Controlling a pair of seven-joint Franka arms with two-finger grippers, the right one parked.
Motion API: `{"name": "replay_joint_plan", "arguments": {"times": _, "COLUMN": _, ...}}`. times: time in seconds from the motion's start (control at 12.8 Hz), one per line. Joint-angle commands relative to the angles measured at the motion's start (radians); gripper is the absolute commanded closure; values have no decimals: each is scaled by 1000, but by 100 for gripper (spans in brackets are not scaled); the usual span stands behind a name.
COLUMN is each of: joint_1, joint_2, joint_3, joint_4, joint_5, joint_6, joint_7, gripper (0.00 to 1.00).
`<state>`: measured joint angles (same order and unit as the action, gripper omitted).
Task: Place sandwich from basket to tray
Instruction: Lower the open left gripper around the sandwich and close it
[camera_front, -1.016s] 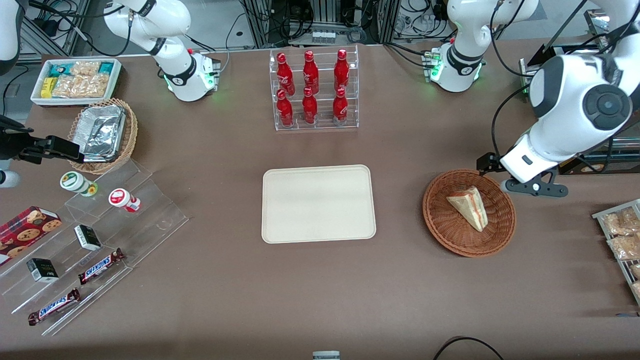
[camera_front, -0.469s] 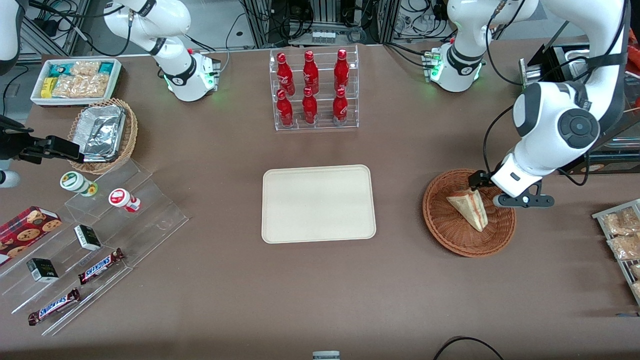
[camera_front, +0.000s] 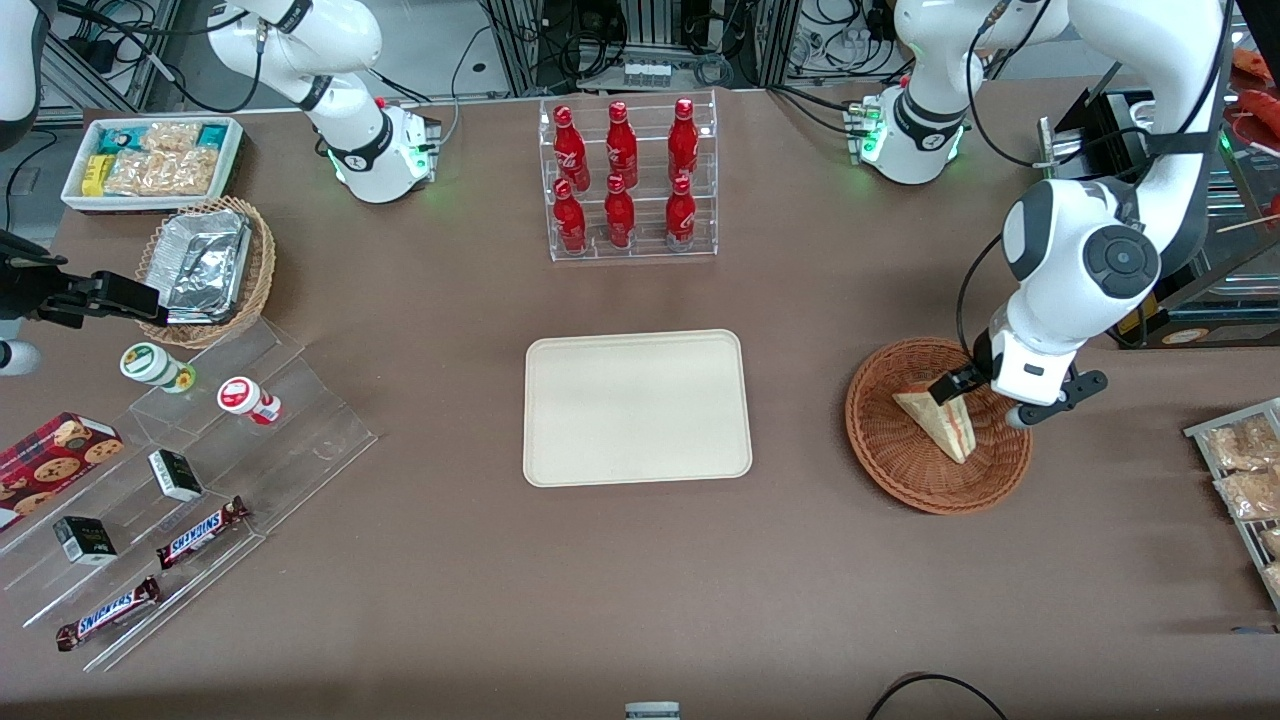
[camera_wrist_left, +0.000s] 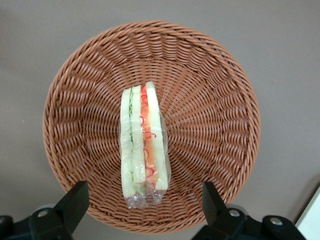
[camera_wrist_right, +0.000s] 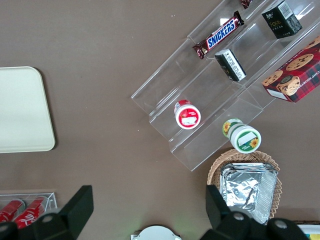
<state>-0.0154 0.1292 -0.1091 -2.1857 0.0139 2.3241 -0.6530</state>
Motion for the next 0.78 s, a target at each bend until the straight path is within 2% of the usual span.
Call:
{"name": "replay_joint_plan", "arguments": {"times": 0.0, "joint_1": -6, "joint_2": 12, "joint_3": 2, "joint_4": -6, "joint_5": 12, "joint_6": 21, "joint_7": -74, "gripper": 0}}
{"name": "replay_joint_plan", "arguments": {"times": 0.7, "joint_1": -6, "joint_2": 107, "joint_3": 2, "joint_4": -5, "joint_5": 12, "joint_6": 56, "joint_7": -106, "gripper": 0}}
